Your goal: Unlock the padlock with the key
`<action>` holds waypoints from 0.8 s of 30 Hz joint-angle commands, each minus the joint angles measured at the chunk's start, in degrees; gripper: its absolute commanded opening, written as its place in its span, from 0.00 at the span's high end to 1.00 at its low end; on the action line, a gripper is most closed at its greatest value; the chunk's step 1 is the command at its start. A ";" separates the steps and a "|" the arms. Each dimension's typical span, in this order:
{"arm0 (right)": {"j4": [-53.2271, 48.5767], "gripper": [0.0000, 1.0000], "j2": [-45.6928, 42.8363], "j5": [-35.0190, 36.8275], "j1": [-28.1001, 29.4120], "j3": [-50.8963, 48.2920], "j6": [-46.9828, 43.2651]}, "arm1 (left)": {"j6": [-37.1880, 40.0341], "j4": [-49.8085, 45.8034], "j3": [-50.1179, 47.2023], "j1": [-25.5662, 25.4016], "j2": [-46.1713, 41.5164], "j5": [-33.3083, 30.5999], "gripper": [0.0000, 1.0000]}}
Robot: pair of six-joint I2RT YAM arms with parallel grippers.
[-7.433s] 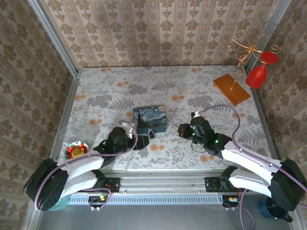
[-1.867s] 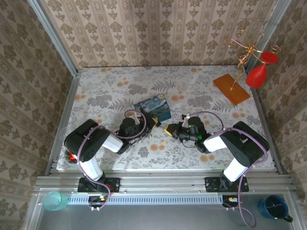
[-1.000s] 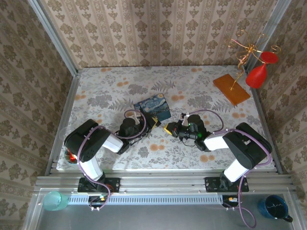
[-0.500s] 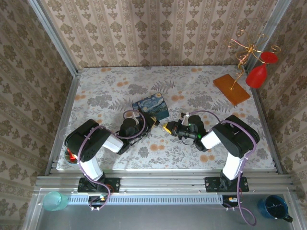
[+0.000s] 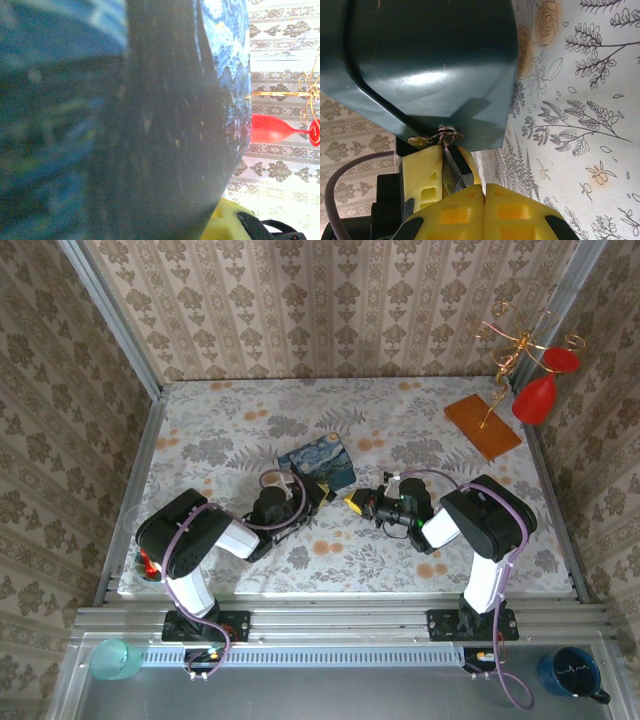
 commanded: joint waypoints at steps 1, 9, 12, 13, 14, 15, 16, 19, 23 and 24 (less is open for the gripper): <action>-0.20 1.00 0.87 -0.19 1.58 2.12 0.41 | -1.72 7.15 3.02 -1.92 -1.21 4.42 1.00; 0.18 1.00 1.73 0.35 2.70 2.55 0.78 | -2.04 7.02 3.37 -2.38 -1.13 4.25 1.00; 0.32 1.00 1.66 0.31 3.27 2.95 1.36 | -1.89 7.04 3.63 -2.56 -1.13 4.25 1.00; 0.05 1.00 1.52 0.48 3.63 3.15 1.32 | -1.91 7.02 3.63 -2.56 -1.13 4.27 1.00; -0.42 1.00 1.43 0.59 4.09 3.37 1.28 | -1.94 7.04 3.63 -2.56 -1.13 4.25 1.00; -0.66 1.00 1.39 0.69 4.41 3.57 1.28 | -1.87 7.02 3.64 -2.55 -1.11 4.20 1.00; -0.59 1.00 1.39 0.86 4.69 3.59 1.32 | -1.92 7.02 3.63 -2.56 -1.04 4.24 1.00; 0.06 1.00 1.56 1.17 5.00 3.50 2.04 | -1.83 7.02 3.72 -2.52 -0.82 4.34 1.00; 0.25 1.00 1.75 0.75 5.35 4.23 2.44 | -1.94 7.15 3.57 -2.56 -0.69 4.42 1.00; 0.05 1.00 1.82 0.72 5.44 4.45 2.42 | -1.91 7.13 3.55 -2.56 -0.69 4.42 1.00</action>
